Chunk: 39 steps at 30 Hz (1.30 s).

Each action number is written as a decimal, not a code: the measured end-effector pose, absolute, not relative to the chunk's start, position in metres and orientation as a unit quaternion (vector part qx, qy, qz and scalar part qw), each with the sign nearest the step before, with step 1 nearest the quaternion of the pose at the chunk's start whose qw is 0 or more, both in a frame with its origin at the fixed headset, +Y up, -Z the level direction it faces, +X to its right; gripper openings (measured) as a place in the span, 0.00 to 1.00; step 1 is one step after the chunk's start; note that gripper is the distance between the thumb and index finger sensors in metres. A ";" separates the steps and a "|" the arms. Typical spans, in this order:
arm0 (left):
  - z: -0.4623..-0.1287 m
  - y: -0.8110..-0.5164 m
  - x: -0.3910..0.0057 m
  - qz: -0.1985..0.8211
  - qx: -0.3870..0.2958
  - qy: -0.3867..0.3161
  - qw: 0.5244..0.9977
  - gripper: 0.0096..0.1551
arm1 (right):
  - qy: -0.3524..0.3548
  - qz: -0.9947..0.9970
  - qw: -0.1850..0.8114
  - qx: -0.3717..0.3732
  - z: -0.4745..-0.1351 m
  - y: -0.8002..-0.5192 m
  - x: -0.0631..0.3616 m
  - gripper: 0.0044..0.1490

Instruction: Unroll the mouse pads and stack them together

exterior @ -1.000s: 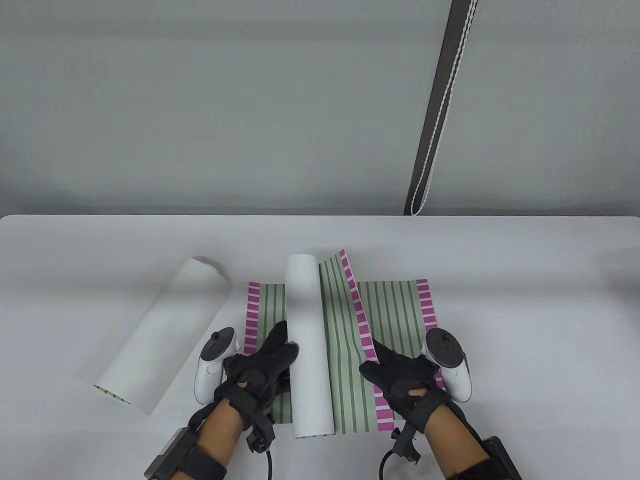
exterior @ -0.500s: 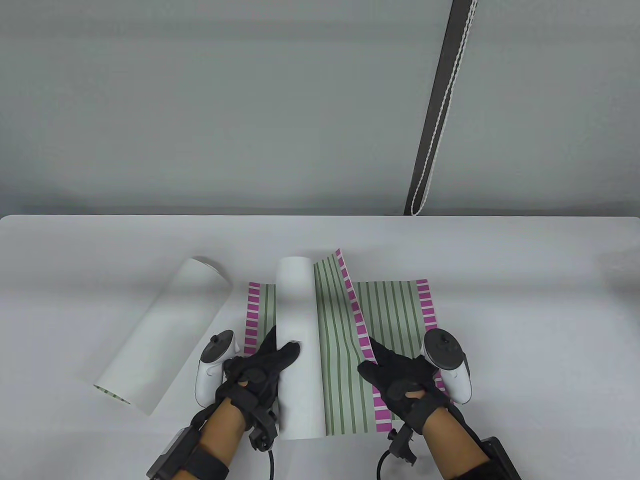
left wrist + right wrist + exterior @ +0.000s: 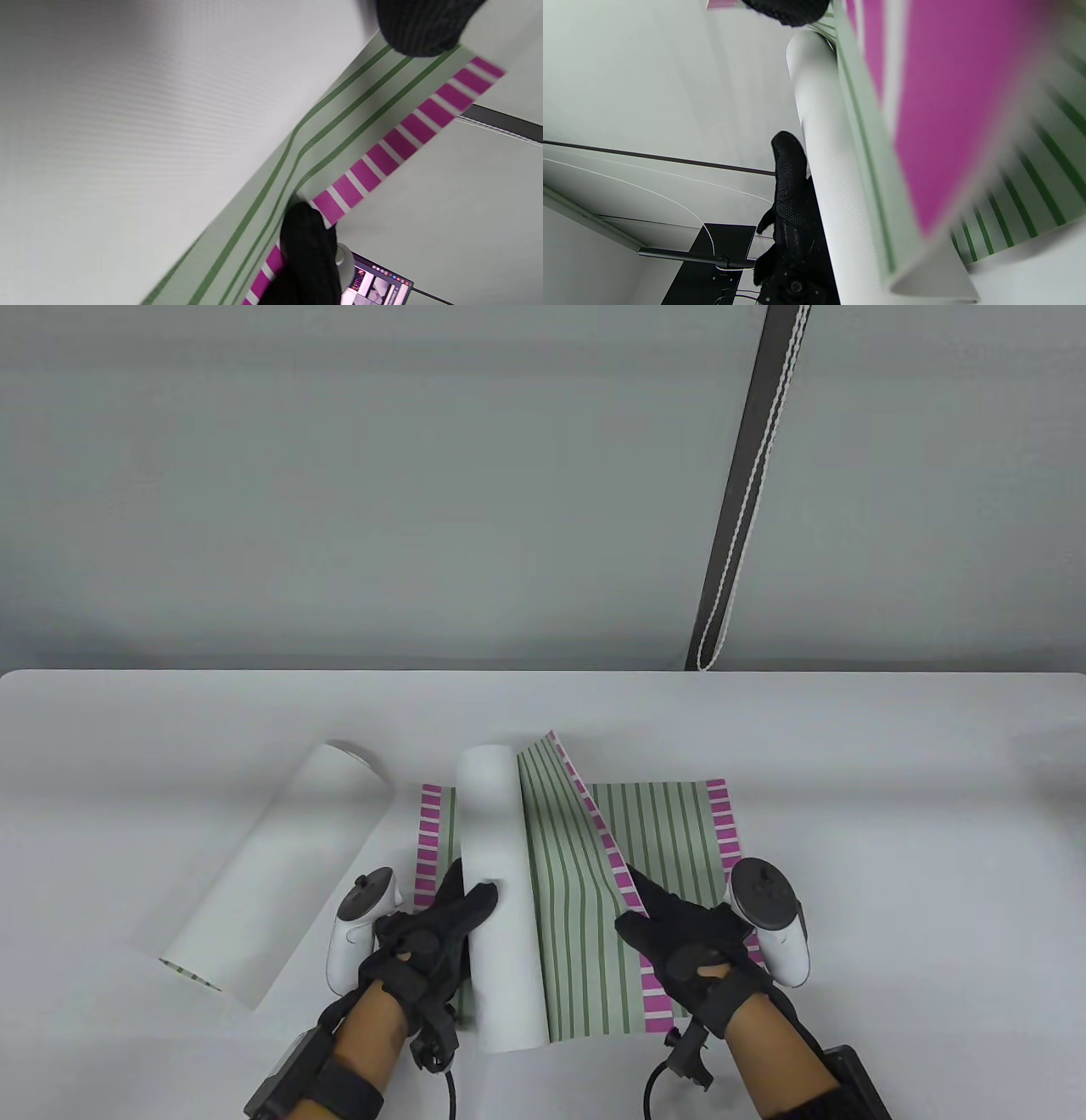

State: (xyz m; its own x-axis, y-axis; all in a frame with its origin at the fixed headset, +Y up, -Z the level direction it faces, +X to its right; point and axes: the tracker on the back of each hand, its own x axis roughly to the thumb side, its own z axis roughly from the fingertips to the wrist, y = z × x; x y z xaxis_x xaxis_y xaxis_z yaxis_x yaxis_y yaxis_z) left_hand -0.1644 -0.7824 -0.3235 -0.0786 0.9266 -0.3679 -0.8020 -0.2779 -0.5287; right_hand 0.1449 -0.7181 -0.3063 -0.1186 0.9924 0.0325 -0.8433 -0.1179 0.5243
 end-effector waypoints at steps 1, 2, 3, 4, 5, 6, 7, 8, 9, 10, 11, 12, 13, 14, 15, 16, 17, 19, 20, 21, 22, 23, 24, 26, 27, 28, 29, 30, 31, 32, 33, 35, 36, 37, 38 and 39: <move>-0.323 -0.782 -0.165 0.727 -0.326 -0.087 0.597 0.69 | 0.193 0.724 0.633 0.195 -0.306 -0.717 0.145 0.39; -0.324 -0.782 -0.165 0.732 -0.316 -0.084 0.598 0.68 | 0.193 0.727 0.629 0.194 -0.306 -0.716 0.146 0.39; -0.324 -0.782 -0.166 0.734 -0.314 -0.084 0.596 0.67 | 0.190 0.730 0.627 0.194 -0.306 -0.716 0.147 0.39; -0.325 -0.781 -0.167 0.736 -0.313 -0.085 0.594 0.66 | 0.190 0.729 0.628 0.194 -0.307 -0.716 0.148 0.39; -0.325 -0.781 -0.168 0.739 -0.309 -0.083 0.593 0.65 | 0.192 0.726 0.631 0.194 -0.307 -0.716 0.150 0.39; -0.325 -0.780 -0.170 0.740 -0.305 -0.077 0.594 0.64 | 0.191 0.725 0.634 0.191 -0.308 -0.716 0.151 0.39; -0.326 -0.780 -0.171 0.740 -0.303 -0.074 0.595 0.63 | 0.190 0.724 0.635 0.190 -0.308 -0.715 0.153 0.39; -0.326 -0.780 -0.173 0.740 -0.300 -0.072 0.598 0.62 | 0.187 0.727 0.632 0.192 -0.310 -0.714 0.155 0.39; -0.327 -0.779 -0.175 0.737 -0.293 -0.070 0.605 0.60 | 0.184 0.730 0.630 0.193 -0.310 -0.713 0.157 0.39; -0.327 -0.779 -0.177 0.734 -0.289 -0.066 0.611 0.58 | 0.180 0.730 0.631 0.192 -0.311 -0.712 0.159 0.38; -0.327 -0.779 -0.178 0.733 -0.288 -0.064 0.613 0.57 | 0.179 0.728 0.633 0.191 -0.311 -0.712 0.159 0.38; -0.327 -0.780 -0.180 0.735 -0.289 -0.061 0.611 0.56 | 0.176 0.726 0.638 0.188 -0.311 -0.712 0.160 0.38; -0.327 -0.781 -0.180 0.738 -0.291 -0.061 0.606 0.56 | 0.176 0.726 0.638 0.189 -0.311 -0.711 0.160 0.38; -0.327 -0.782 -0.181 0.741 -0.293 -0.060 0.602 0.55 | 0.176 0.726 0.637 0.189 -0.311 -0.711 0.160 0.39; -0.327 -0.782 -0.181 0.741 -0.296 -0.060 0.599 0.55 | 0.176 0.728 0.635 0.190 -0.311 -0.711 0.160 0.39; -0.327 -0.783 -0.180 0.739 -0.303 -0.065 0.598 0.56 | 0.176 0.730 0.633 0.190 -0.310 -0.710 0.159 0.39; -0.325 -0.783 -0.178 0.739 -0.311 -0.063 0.594 0.59 | 0.176 0.731 0.631 0.189 -0.310 -0.710 0.158 0.39; -0.324 -0.782 -0.173 0.732 -0.328 -0.067 0.593 0.66 | 0.178 0.730 0.630 0.195 -0.309 -0.709 0.155 0.39; -0.324 -0.782 -0.170 0.722 -0.334 -0.070 0.602 0.68 | 0.177 0.730 0.629 0.199 -0.308 -0.707 0.154 0.39; -0.324 -0.783 -0.169 0.718 -0.331 -0.064 0.609 0.70 | 0.176 0.731 0.628 0.202 -0.308 -0.705 0.153 0.39; -0.324 -0.783 -0.169 0.717 -0.329 -0.061 0.611 0.70 | 0.176 0.731 0.627 0.203 -0.307 -0.705 0.152 0.39; -0.324 -0.784 -0.169 0.718 -0.327 -0.057 0.612 0.71 | 0.175 0.733 0.625 0.204 -0.307 -0.704 0.152 0.39; -0.324 -0.784 -0.169 0.720 -0.325 -0.054 0.611 0.70 | 0.174 0.734 0.624 0.204 -0.307 -0.704 0.152 0.39; -0.325 -0.784 -0.172 0.726 -0.319 -0.050 0.607 0.68 | 0.174 0.735 0.623 0.202 -0.308 -0.703 0.155 0.39; -0.326 -0.784 -0.174 0.731 -0.316 -0.050 0.603 0.68 | 0.175 0.732 0.628 0.198 -0.309 -0.703 0.157 0.39; -0.326 -0.784 -0.176 0.736 -0.310 -0.047 0.599 0.66 | 0.174 0.730 0.631 0.197 -0.309 -0.703 0.159 0.39; -0.326 -0.783 -0.179 0.742 -0.304 -0.043 0.596 0.64 | 0.173 0.728 0.635 0.194 -0.310 -0.703 0.162 0.39; -0.327 -0.783 -0.181 0.745 -0.300 -0.042 0.595 0.63 | 0.172 0.727 0.637 0.193 -0.311 -0.703 0.164 0.39; -0.328 -0.783 -0.184 0.748 -0.293 -0.039 0.594 0.61 | 0.169 0.725 0.640 0.190 -0.311 -0.703 0.167 0.39; -0.328 -0.783 -0.187 0.751 -0.289 -0.038 0.592 0.59 | 0.169 0.722 0.644 0.189 -0.312 -0.702 0.169 0.39; -0.329 -0.783 -0.188 0.752 -0.288 -0.038 0.591 0.57 | 0.168 0.720 0.646 0.189 -0.312 -0.702 0.170 0.39; -0.327 -0.783 -0.189 0.761 -0.290 -0.041 0.579 0.56 | 0.169 0.717 0.649 0.190 -0.312 -0.702 0.171 0.39; -0.327 -0.782 -0.188 0.762 -0.292 -0.040 0.577 0.56 | 0.170 0.716 0.650 0.190 -0.312 -0.702 0.171 0.39; -0.327 -0.782 -0.188 0.761 -0.292 -0.043 0.578 0.57 | 0.170 0.715 0.650 0.190 -0.312 -0.702 0.170 0.39; -0.328 -0.783 -0.187 0.758 -0.295 -0.047 0.580 0.58 | 0.170 0.716 0.649 0.193 -0.312 -0.701 0.169 0.39; -0.327 -0.783 -0.186 0.757 -0.298 -0.047 0.580 0.61 | 0.170 0.716 0.648 0.195 -0.312 -0.700 0.169 0.39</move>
State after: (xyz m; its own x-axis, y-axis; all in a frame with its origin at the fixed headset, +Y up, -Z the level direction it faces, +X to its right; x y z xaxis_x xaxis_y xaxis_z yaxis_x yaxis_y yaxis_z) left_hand -0.1861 -0.7831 -0.3274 -0.1497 0.9054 -0.3972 -0.8498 -0.3232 -0.4164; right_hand 0.1686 -0.7001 -0.3117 -0.0838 0.9947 0.0588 -0.8626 -0.1020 0.4955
